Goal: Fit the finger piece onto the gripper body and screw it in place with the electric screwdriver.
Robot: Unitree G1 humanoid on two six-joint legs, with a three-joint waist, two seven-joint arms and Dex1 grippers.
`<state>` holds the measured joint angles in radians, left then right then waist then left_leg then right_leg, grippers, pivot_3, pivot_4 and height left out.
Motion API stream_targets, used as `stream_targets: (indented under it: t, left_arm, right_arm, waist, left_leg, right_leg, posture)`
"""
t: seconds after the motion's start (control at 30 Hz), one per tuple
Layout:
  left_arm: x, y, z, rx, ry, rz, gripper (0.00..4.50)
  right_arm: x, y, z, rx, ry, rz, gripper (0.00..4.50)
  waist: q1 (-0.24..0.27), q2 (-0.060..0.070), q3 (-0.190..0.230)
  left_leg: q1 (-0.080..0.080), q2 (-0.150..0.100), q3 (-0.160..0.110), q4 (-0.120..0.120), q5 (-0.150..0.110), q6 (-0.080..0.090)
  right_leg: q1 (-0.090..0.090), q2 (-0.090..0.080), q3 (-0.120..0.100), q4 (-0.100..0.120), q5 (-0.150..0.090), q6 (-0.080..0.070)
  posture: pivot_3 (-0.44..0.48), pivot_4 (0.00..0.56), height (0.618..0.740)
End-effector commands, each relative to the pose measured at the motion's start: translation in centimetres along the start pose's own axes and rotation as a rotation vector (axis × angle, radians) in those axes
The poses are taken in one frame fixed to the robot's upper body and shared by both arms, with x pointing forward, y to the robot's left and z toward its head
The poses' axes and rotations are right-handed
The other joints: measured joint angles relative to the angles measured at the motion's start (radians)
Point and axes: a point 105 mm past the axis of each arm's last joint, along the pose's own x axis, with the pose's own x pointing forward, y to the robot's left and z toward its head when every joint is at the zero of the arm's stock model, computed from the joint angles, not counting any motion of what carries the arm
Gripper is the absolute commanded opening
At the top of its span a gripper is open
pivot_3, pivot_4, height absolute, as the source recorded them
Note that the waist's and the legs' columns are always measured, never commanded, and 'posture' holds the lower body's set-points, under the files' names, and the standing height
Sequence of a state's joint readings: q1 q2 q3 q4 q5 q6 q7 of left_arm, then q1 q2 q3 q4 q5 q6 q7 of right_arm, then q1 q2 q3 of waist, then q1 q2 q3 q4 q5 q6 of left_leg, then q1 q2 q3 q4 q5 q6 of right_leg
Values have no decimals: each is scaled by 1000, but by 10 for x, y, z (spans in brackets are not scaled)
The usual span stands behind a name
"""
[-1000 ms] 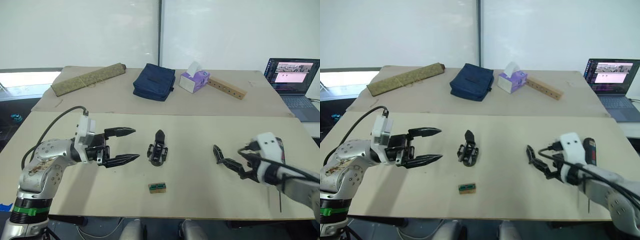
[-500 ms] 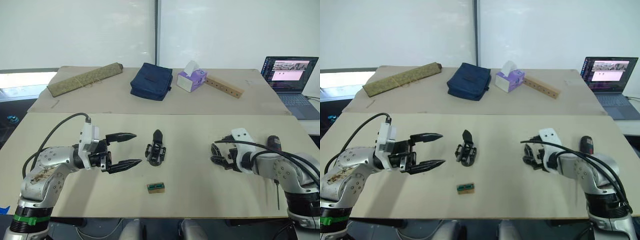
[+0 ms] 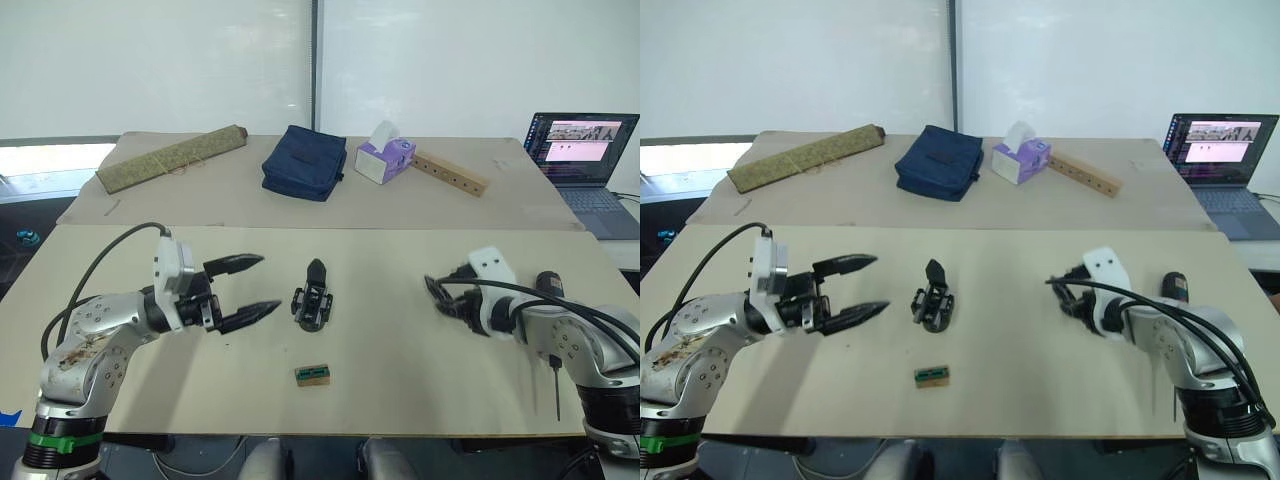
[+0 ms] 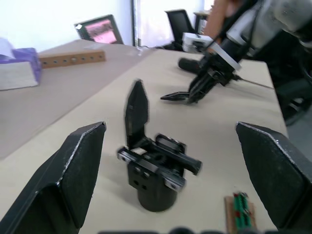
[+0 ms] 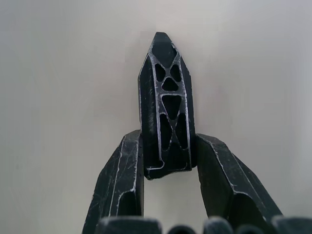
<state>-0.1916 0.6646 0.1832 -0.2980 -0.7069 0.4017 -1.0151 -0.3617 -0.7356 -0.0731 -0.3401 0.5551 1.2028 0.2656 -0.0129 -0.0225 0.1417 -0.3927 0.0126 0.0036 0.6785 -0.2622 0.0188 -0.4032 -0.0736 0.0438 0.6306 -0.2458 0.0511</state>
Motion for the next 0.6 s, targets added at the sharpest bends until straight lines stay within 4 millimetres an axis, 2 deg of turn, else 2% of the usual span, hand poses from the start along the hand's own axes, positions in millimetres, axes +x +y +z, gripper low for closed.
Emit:
stream_targets:
  t: [0.03,0.13,0.27,0.43,0.5,0.6]
  left_arm:
    - [10,11,23,-106,-122,98,4500]
    - [29,21,35,-220,-209,180,4500]
    - [58,22,51,-298,-303,187,4500]
    - [82,21,59,-335,-351,177,4500]
    - [91,18,68,-338,-396,141,4500]
    - [98,20,73,-338,-454,149,4500]
  right_arm:
    - [-36,1,83,-160,-462,-66,1131]
    - [-57,30,123,-256,-700,-52,1131]
    - [-68,77,151,-362,-902,-16,1131]
    - [-63,117,157,-468,-968,66,1131]
    - [-61,119,156,-468,-970,66,1131]
    - [-63,132,153,-569,-1006,121,1131]
  waist:
    - [0,0,0]
    - [-1,0,0]
    - [-2,-1,0]
    - [-1,-1,0]
    - [2,-1,0]
    - [3,-1,0]
  left_leg:
    - [0,0,0,0,0,0]
    - [0,0,-1,0,0,0]
    - [0,0,-2,0,0,0]
    - [0,-4,-2,0,1,-2]
    - [0,-7,-2,0,1,-2]
    - [0,-9,-3,0,2,-3]
  right_leg:
    - [0,0,0,0,0,0]
    - [-1,0,0,1,0,1]
    - [-1,0,0,2,1,1]
    - [-1,-2,0,2,1,0]
    - [-1,-3,-1,2,1,1]
    - [-1,-4,-1,2,1,1]
  posture:
    - [0,150,740]
    - [0,150,740]
    - [0,150,740]
    - [0,150,740]
    - [0,150,740]
    - [0,150,740]
